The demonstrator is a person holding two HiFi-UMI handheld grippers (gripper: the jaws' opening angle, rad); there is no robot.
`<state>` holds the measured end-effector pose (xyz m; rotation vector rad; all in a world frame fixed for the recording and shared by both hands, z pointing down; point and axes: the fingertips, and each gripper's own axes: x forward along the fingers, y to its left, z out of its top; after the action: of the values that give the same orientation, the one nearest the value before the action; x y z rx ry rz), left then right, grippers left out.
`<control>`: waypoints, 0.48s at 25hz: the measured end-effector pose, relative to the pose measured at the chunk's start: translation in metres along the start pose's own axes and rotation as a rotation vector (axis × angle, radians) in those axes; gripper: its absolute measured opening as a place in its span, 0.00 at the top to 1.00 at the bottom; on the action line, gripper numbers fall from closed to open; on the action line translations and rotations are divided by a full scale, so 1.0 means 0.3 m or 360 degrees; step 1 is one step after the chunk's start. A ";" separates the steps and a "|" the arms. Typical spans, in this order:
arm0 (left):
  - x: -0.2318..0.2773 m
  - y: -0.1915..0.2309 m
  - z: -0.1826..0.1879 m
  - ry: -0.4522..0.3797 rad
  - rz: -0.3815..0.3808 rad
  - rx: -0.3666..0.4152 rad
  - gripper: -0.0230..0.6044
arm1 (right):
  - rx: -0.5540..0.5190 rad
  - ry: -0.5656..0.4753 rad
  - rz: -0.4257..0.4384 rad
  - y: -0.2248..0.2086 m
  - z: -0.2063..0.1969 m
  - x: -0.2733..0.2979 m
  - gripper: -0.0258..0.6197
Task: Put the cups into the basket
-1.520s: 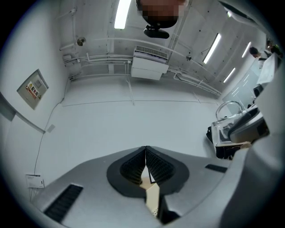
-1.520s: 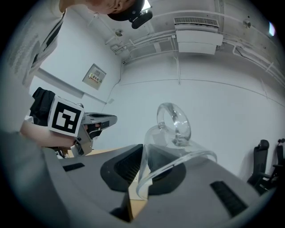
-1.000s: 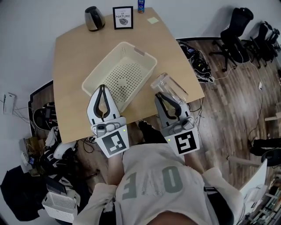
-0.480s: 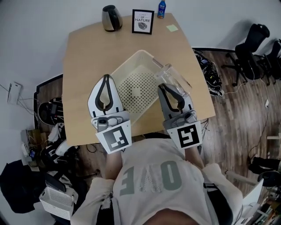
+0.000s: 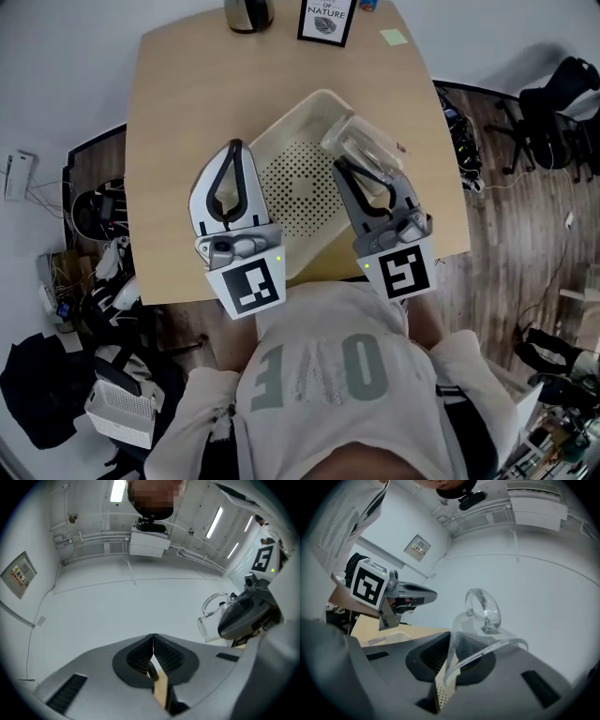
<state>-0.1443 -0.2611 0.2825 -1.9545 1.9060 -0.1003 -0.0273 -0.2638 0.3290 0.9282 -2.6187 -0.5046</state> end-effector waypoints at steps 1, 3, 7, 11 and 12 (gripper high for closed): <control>0.008 0.003 -0.021 0.0015 -0.0009 -0.0003 0.95 | -0.0052 0.0042 0.0034 0.009 -0.017 0.024 0.93; 0.025 0.006 -0.060 0.0045 -0.0022 -0.0019 0.95 | -0.0139 0.0110 0.0104 0.027 -0.045 0.067 0.93; 0.054 -0.009 -0.113 0.0086 -0.0052 -0.0062 0.95 | -0.0329 0.0242 0.0253 0.059 -0.105 0.125 0.93; 0.066 -0.018 -0.149 0.0107 -0.0080 -0.0063 0.95 | -0.0580 0.0390 0.0440 0.122 -0.192 0.162 0.93; 0.067 -0.017 -0.156 0.0111 -0.0079 -0.0066 0.95 | -0.0671 0.0429 0.0480 0.137 -0.221 0.170 0.93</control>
<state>-0.1538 -0.2916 0.3225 -2.0513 1.9183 -0.1458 -0.0604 -0.2816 0.4142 0.4248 -2.2287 -0.7521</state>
